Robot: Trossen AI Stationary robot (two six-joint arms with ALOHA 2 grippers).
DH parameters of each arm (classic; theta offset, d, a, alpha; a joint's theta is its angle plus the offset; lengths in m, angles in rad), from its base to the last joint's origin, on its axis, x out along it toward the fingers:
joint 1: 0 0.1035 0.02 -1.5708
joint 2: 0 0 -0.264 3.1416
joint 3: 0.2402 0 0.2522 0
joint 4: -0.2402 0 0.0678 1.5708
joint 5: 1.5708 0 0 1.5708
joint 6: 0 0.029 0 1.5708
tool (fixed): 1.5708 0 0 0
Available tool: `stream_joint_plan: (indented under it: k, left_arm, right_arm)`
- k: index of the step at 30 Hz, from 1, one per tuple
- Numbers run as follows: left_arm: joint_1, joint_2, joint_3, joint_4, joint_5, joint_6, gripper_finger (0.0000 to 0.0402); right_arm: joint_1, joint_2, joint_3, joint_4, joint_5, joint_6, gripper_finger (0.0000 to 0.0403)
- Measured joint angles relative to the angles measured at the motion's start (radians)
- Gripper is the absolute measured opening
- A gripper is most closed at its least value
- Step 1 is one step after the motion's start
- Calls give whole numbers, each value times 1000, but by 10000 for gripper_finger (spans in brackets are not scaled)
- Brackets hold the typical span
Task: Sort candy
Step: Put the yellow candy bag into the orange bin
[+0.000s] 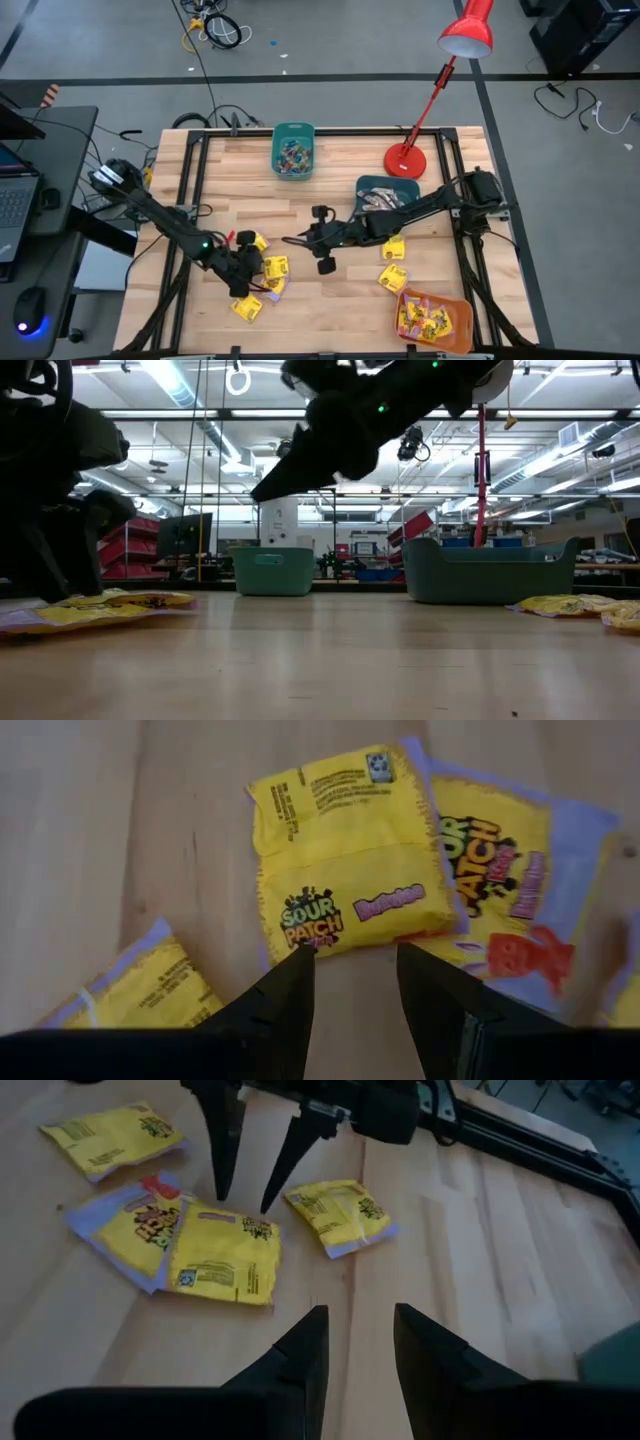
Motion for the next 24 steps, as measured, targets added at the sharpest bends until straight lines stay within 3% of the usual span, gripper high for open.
stream_joint_plan:
  k: [4,11,24]
  left_arm:
    - [0,46,0,35,-31,0,147]
    - [2,105,0,108,-70,-4,147]
    - [2,146,1,173,-99,-7,147]
  right_arm:
    - [10,68,49,16,-4,-42,101]
    - [38,196,120,-27,-24,-266,121]
    - [57,261,128,-34,8,-446,154]
